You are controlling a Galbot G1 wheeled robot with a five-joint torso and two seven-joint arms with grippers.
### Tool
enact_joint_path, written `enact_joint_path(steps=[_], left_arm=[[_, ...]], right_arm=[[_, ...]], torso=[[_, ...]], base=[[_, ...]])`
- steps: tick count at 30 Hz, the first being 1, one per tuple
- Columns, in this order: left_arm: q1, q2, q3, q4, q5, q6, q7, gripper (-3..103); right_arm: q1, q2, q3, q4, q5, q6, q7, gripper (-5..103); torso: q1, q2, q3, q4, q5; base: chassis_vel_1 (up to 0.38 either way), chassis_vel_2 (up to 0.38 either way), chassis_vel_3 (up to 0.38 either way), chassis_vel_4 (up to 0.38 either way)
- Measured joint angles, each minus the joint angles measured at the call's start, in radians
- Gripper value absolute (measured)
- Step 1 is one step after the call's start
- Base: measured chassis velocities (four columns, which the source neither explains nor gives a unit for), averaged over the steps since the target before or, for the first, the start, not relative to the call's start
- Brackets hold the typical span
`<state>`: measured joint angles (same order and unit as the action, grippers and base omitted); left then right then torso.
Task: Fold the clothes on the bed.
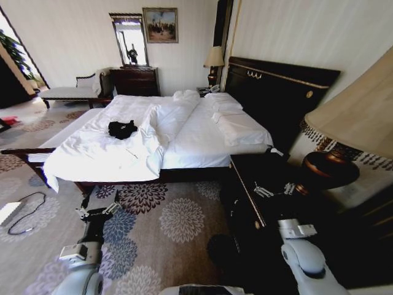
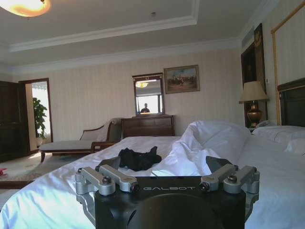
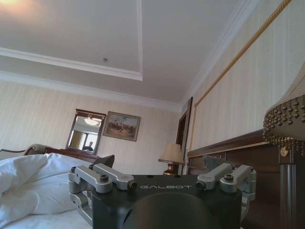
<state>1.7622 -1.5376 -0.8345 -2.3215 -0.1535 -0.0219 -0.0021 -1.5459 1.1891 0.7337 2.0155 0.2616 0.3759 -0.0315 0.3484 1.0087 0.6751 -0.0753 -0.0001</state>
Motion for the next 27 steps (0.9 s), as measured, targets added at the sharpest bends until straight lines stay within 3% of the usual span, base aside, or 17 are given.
enact_joint_path(steps=[4,9,17,27], left_arm=[[-0.002,0.002,0.0,0.003,0.02,0.0,0.009,100],[-0.019,0.022,0.0,0.029,0.054,0.009,0.04,100],[-0.036,0.059,-0.005,0.033,0.025,0.023,0.05,100],[-0.058,0.063,-0.015,0.001,-0.043,0.02,0.052,100]], right_arm=[[0.001,-0.001,-0.003,-0.001,-0.005,-0.001,0.0,100],[0.0,-0.077,-0.024,-0.006,0.014,-0.047,0.048,100],[-0.013,-0.195,-0.043,-0.032,0.114,-0.111,0.063,100],[-0.031,-0.205,-0.061,-0.011,0.138,-0.147,0.063,100]], torso=[[0.0,0.0,0.0,0.0,0.0001],[0.0,0.0,0.0,0.0,-0.0001],[0.0,0.0,0.0,0.0001,0.0001],[0.0,0.0,0.0,0.0,0.0]], base=[[-0.049,0.063,0.062,-0.054],[-0.083,0.076,0.082,-0.072],[-0.072,0.077,0.081,-0.07],[-0.048,0.073,0.057,-0.067]])
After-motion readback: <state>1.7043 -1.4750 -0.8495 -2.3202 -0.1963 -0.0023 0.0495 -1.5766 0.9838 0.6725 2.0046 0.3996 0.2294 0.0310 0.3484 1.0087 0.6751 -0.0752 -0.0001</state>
